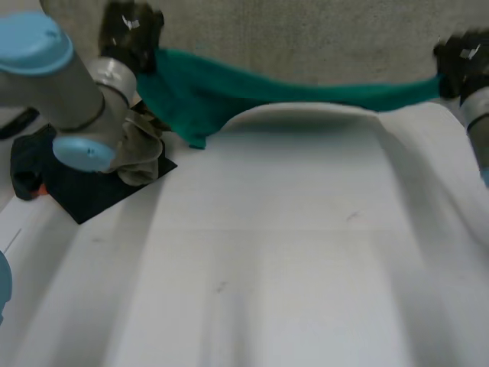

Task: Fold the laundry.

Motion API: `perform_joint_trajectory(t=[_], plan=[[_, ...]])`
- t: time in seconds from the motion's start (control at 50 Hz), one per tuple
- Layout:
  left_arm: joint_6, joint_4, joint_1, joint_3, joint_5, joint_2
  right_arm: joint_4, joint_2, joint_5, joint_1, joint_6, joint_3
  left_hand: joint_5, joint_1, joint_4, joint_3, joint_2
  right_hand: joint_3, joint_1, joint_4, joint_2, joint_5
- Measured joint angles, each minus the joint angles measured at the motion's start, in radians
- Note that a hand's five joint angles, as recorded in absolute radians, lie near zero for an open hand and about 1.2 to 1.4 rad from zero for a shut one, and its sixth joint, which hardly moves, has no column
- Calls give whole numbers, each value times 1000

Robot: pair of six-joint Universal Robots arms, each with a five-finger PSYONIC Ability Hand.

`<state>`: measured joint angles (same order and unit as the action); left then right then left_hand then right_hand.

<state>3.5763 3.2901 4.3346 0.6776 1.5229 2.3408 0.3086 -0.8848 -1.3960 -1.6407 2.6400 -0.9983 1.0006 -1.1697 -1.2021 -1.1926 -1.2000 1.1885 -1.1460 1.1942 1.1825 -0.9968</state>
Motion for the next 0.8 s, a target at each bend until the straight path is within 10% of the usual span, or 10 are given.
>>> perform_joint_trajectory(t=[0.18,0.58,0.8], plan=[[19,-43,-7,299,-46,-68,-138,-9,18,34,-138,-200,0,0,0,0,0,0,0,0,0,0],[340,-768,-58,863,-48,-474,-808,-433,135,283,-867,-679,0,0,0,0,0,0,0,0,0,0],[317,-631,-51,570,-43,-272,-605,-292,132,203,-668,-549,0,0,0,0,0,0,0,0,0,0]])
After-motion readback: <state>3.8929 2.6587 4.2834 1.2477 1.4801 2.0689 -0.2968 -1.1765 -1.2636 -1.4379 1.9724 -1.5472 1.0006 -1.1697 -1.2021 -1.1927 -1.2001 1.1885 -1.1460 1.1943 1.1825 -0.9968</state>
